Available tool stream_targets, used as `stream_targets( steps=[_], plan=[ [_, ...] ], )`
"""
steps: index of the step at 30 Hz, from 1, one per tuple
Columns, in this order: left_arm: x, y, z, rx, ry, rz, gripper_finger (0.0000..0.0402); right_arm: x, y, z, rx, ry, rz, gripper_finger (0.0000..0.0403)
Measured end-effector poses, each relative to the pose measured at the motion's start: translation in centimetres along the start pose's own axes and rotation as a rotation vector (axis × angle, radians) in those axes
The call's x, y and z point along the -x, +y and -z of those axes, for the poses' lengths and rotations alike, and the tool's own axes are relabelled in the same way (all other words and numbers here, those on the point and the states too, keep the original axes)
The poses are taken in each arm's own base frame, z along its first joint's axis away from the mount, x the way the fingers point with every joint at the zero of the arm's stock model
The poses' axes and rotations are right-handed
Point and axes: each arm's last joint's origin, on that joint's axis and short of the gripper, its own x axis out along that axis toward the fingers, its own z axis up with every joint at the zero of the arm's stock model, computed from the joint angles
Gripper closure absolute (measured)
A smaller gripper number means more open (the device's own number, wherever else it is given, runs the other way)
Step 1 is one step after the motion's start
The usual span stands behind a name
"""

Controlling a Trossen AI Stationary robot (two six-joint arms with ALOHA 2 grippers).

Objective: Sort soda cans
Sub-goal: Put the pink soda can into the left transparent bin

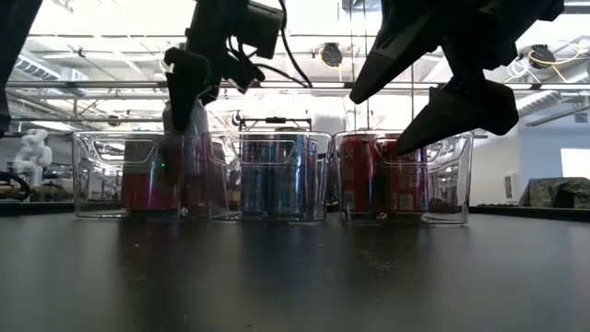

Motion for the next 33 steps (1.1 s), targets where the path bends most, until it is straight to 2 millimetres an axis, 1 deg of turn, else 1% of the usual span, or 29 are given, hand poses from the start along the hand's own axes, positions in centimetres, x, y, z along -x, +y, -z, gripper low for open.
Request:
stream_targets(
  steps=[5, 10, 14, 22, 29, 33],
  plan=[
    [-1.2, -0.2, -0.9, -0.006, 0.044, -0.002, 0.0081, 0.0, 0.0, 0.0, -0.010, 0.001, 0.000, 0.0064],
    [-2.0, -0.3, -1.6, -0.008, 0.058, -0.003, 0.0075, 0.1, 0.0, 0.1, -0.023, 0.006, -0.004, 0.0064],
    [-2.6, -0.4, -2.1, -0.001, 0.028, -0.001, 0.0073, 0.2, 0.1, 0.3, -0.021, 0.009, -0.007, 0.0064],
    [-4.4, -0.6, -2.0, 0.016, 0.051, 0.011, 0.0071, 0.2, 0.1, 0.3, -0.039, 0.013, -0.009, 0.0064],
    [-4.9, -0.5, -2.0, -0.005, 0.032, -0.010, 0.0070, 0.2, 0.1, 0.3, -0.038, 0.013, -0.008, 0.0064],
    [-5.0, -0.1, -2.2, 0.001, 0.024, -0.067, 0.0070, 0.2, 0.1, 0.3, -0.037, 0.014, -0.007, 0.0064]
  ],
)
